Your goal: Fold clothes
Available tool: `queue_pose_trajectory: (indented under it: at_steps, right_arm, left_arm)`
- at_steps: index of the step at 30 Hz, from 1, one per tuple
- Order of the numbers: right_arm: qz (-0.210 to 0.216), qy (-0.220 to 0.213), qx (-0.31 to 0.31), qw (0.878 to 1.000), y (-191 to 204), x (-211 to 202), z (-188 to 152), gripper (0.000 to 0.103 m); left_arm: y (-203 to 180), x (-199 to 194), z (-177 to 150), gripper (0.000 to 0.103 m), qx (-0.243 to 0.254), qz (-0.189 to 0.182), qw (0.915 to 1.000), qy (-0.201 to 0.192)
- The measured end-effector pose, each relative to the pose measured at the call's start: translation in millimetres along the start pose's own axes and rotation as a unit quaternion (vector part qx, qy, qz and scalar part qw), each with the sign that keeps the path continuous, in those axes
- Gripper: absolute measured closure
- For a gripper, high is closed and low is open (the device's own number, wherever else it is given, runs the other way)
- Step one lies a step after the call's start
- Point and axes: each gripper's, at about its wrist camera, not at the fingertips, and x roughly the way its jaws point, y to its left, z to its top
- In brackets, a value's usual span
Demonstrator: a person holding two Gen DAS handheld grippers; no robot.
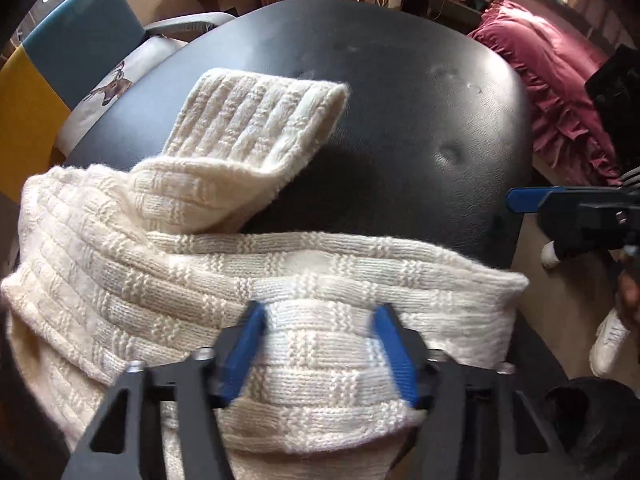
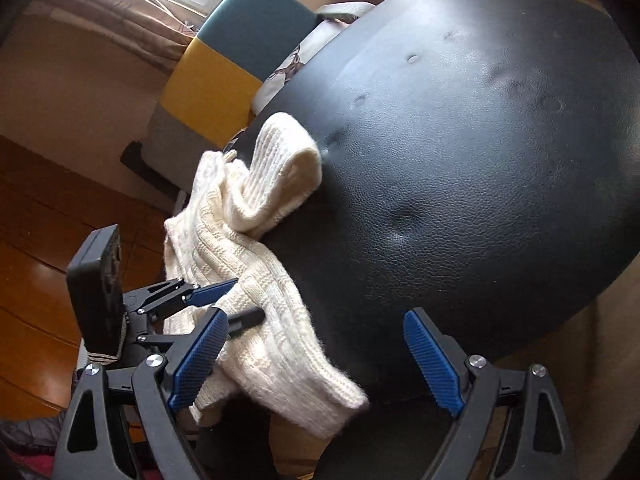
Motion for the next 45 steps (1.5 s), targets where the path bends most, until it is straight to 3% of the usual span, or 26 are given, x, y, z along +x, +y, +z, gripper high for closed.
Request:
queue_pose_trajectory:
  at_steps: [1,2,4,7,10,12,15,17,20,24,25,27,30,31,32,34,36,38,41,43,45]
  right_arm:
    - [-0.002,-0.001,0.004,1.0,0.7,2.5,0.0,0.011]
    - [-0.001,-0.006,0.006,1.0,1.4,3.1,0.4,0.011]
    - [-0.004,-0.007,0.006,1.0,2.5,2.2,1.2,0.011]
    - [-0.01,-0.011,0.007,1.0,7.5,4.3,2.5,0.011]
    - [-0.011,-0.012,0.0,1.0,17.7,10.0,3.6,0.011]
    - [-0.009,-0.01,-0.009,1.0,27.0,16.7,5.8,0.011]
    - [-0.008,-0.001,-0.025,1.0,43.5,30.9,9.7,0.011]
    - [-0.007,0.008,-0.041,0.999,55.4,41.3,12.4,0.011]
    - [-0.007,0.026,-0.062,0.998,77.8,63.9,17.0,0.011]
    - [-0.017,0.043,-0.078,0.996,104.0,91.5,23.4,0.011]
    - [-0.017,0.045,-0.08,0.996,109.4,96.5,25.9,0.011]
    - [-0.019,0.046,-0.087,0.995,120.7,105.2,30.8,0.011]
    - [-0.044,0.043,-0.113,0.992,136.6,114.9,42.8,0.011]
    - [-0.055,0.041,-0.122,0.99,142.0,118.2,47.7,0.011]
    - [-0.065,0.037,-0.134,0.988,147.7,119.9,53.3,0.011]
    - [-0.079,0.027,-0.157,0.984,154.7,120.8,66.9,0.011]
    - [-0.094,0.017,-0.177,0.98,162.1,124.9,79.7,0.011]
    - [-0.103,0.013,-0.198,0.975,168.7,127.7,88.4,0.011]
    - [-0.111,0.022,-0.215,0.97,170.8,136.0,97.4,0.011]
    - [-0.125,0.03,-0.221,0.967,168.1,145.6,103.8,0.011]
    - [-0.136,0.042,-0.225,0.964,162.3,157.2,109.3,0.011]
  left_arm:
    - [6.6,-2.0,0.0,0.088,-0.017,-0.009,0.9998,-0.005]
    - [13.2,-3.9,0.0,0.091,-0.034,-0.018,0.9992,-0.01]
    - [30.1,-13.6,-3.7,0.092,-0.075,-0.046,0.9956,-0.032]
    - [63.5,-43.5,-16.8,0.093,-0.141,-0.097,0.9816,-0.085]
    - [110.9,-92.2,-40.1,0.093,-0.212,-0.125,0.9552,-0.165]
    - [153.9,-133.4,-65.3,0.093,-0.263,-0.116,0.9327,-0.218]
    - [222.9,-190.6,-116.8,0.093,-0.332,-0.076,0.8984,-0.277]
    - [259.0,-215.3,-161.1,0.093,-0.373,-0.029,0.8789,-0.296]
    - [307.4,-232.6,-232.3,0.093,-0.439,0.062,0.8491,-0.288]
    - [352.4,-201.3,-309.9,0.091,-0.531,0.17,0.8099,-0.184]
    - [360.0,-191.4,-328.1,0.09,-0.553,0.183,0.7972,-0.16]
    - [365.7,-171.2,-360.1,0.09,-0.596,0.167,0.7741,-0.133]
    - [356.6,-157.1,-378.3,0.088,-0.621,0.161,0.7575,-0.12]
    - [350.3,-156.4,-382.0,0.087,-0.624,0.153,0.7563,-0.121]
    - [341.5,-155.6,-382.0,0.083,-0.621,0.131,0.7615,-0.13]
    - [324.2,-146.2,-371.0,0.078,-0.603,0.076,0.7801,-0.149]
    - [306.6,-129.0,-339.5,0.078,-0.568,0.019,0.8078,-0.155]
    - [290.7,-109.6,-303.1,0.078,-0.539,-0.048,0.826,-0.159]
    - [266.3,-79.6,-245.8,0.078,-0.496,-0.139,0.8425,-0.159]
    - [253.1,-61.4,-210.5,0.078,-0.475,-0.167,0.8525,-0.142]
    - [240.3,-48.2,-185.4,0.078,-0.466,-0.185,0.8563,-0.125]
